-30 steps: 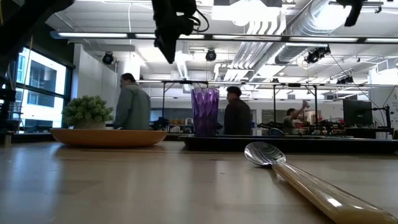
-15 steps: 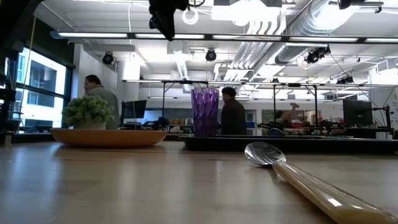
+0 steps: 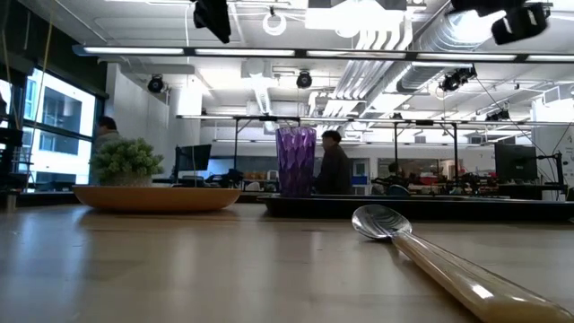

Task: Pick and place plate/cup/fork/spoon on tray
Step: Put the orange fork to the left side of the black serving tray

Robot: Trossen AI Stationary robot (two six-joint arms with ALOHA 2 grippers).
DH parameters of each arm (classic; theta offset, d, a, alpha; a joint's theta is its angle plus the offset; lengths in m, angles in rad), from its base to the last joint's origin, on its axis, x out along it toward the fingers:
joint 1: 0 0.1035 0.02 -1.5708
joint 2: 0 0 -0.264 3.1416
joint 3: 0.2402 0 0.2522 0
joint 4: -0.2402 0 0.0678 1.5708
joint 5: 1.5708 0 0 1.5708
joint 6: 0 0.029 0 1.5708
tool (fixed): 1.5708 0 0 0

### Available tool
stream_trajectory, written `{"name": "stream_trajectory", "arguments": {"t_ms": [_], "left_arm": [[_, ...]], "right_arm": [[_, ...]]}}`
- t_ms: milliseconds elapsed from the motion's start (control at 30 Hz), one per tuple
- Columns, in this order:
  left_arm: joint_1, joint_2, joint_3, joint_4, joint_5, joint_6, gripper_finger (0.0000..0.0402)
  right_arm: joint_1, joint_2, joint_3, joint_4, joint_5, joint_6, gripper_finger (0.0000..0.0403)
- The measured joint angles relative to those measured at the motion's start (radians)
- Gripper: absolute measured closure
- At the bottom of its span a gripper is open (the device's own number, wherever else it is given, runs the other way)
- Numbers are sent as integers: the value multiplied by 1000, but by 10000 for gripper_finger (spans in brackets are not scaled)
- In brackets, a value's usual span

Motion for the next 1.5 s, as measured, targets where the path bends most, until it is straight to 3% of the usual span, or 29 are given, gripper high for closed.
{"name": "stream_trajectory", "arguments": {"t_ms": [367,733,1133,1500], "left_arm": [[-64,-156,-266,174,-1,-42,291],[-137,-189,-340,245,-1,-68,291],[-160,-189,-340,286,-1,-124,291],[-160,-189,-340,286,-1,-157,291]], "right_arm": [[188,224,0,-53,-47,432,293],[421,430,-1,-98,-190,849,293],[492,575,-1,-105,-359,881,293],[516,649,-1,-121,-364,856,284]]}}
